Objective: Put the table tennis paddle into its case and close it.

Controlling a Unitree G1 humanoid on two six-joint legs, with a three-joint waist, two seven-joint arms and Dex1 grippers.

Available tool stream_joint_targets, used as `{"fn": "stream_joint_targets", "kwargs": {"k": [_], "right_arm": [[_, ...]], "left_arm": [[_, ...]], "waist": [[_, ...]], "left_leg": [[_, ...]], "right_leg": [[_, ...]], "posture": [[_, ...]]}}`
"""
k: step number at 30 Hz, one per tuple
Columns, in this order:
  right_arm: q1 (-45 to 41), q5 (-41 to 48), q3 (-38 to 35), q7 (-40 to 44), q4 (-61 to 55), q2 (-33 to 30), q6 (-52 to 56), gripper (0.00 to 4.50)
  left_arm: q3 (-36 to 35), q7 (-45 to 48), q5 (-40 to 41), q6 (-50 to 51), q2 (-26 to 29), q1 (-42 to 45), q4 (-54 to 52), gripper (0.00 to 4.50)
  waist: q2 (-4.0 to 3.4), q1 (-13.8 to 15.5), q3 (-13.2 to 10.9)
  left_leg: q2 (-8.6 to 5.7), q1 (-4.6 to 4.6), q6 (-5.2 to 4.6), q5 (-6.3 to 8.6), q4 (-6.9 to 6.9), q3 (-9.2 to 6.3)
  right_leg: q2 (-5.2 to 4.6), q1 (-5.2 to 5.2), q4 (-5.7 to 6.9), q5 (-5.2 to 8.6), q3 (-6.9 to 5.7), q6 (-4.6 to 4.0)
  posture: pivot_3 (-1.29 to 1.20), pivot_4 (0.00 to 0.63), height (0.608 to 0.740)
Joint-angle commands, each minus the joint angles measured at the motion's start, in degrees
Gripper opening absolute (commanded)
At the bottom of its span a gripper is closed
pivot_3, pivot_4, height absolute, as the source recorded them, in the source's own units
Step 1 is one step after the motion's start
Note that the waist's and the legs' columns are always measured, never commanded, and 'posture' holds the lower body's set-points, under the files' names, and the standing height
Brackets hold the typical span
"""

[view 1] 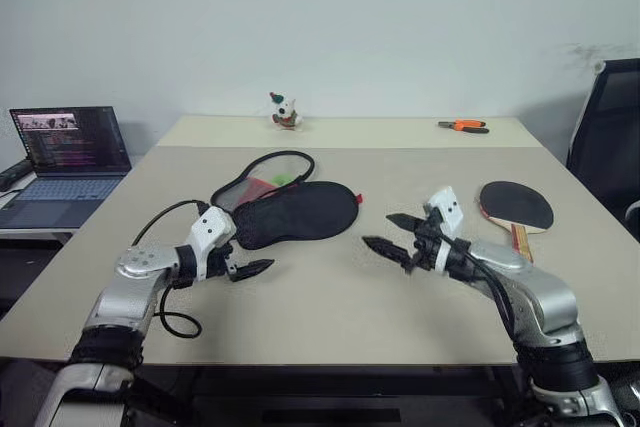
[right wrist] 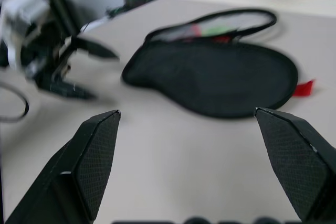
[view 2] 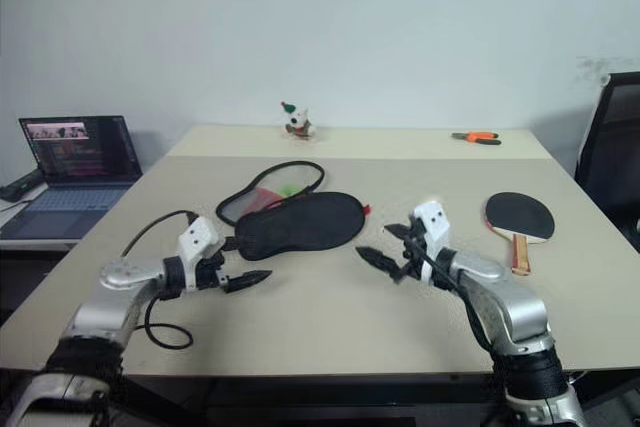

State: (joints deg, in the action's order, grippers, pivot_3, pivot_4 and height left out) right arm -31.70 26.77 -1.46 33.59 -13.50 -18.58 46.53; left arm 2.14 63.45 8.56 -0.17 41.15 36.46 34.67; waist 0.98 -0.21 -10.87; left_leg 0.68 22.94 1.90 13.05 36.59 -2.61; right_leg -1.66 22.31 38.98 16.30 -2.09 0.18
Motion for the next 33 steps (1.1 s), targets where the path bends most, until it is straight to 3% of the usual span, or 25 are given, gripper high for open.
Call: {"fn": "stream_joint_targets", "kwargs": {"k": [1, 10, 20, 24, 33], "right_arm": [[-0.93, 2.12, -1.45, -2.71, -3.87, 0.63, 1.95, 4.49], [1.35, 3.00, -1.35, -4.44, -6.70, -1.03, 3.66, 4.49], [2.33, 3.08, -2.12, -5.35, -7.88, -2.24, 3.80, 4.49], [2.18, 2.88, -2.84, -5.53, -7.63, -2.79, 3.24, 4.50], [1.08, 2.59, -4.89, -5.35, -5.82, -4.30, 2.13, 4.50]], "left_arm": [[0.69, 1.42, -2.84, -4.29, 0.45, 5.03, 9.04, 4.50], [1.97, -2.67, -9.01, -9.13, -1.22, 14.55, 27.88, 4.50], [3.09, -8.40, -13.98, -12.47, -4.97, 16.82, 35.80, 4.50], [3.19, -8.64, -14.91, -13.08, -5.45, 17.05, 36.68, 3.57], [1.96, -7.66, -14.40, -12.60, -5.77, 16.36, 37.18, 0.36]], "waist": [[0.00, -0.05, 0.00], [0.02, -0.08, -0.01], [0.08, 0.20, 0.04], [0.08, 0.26, 0.05], [0.07, 0.05, 0.05]], "left_leg": [[0.00, 0.00, 0.00, 0.00, 0.00, 0.00], [0.00, 0.05, -0.03, 0.02, 0.00, 0.02], [0.00, -0.02, -0.03, 0.01, 0.07, -0.09], [0.00, -0.03, -0.03, 0.01, 0.15, -0.15], [0.10, -0.07, -0.05, -0.03, 0.25, -0.11]], "right_leg": [[0.02, 0.00, 0.00, 0.00, -0.01, 0.00], [0.04, 0.04, 0.00, 0.01, -0.02, 0.01], [0.04, -0.05, 0.08, 0.03, -0.08, 0.05], [0.04, -0.11, 0.11, 0.04, -0.11, 0.11], [0.19, -0.12, 0.13, -0.03, -0.08, 0.14]], "posture": [[0.00, 0.150, 0.740], [0.00, 0.150, 0.740], [0.00, 0.150, 0.740], [0.00, 0.150, 0.740], [0.00, 0.150, 0.740]]}}
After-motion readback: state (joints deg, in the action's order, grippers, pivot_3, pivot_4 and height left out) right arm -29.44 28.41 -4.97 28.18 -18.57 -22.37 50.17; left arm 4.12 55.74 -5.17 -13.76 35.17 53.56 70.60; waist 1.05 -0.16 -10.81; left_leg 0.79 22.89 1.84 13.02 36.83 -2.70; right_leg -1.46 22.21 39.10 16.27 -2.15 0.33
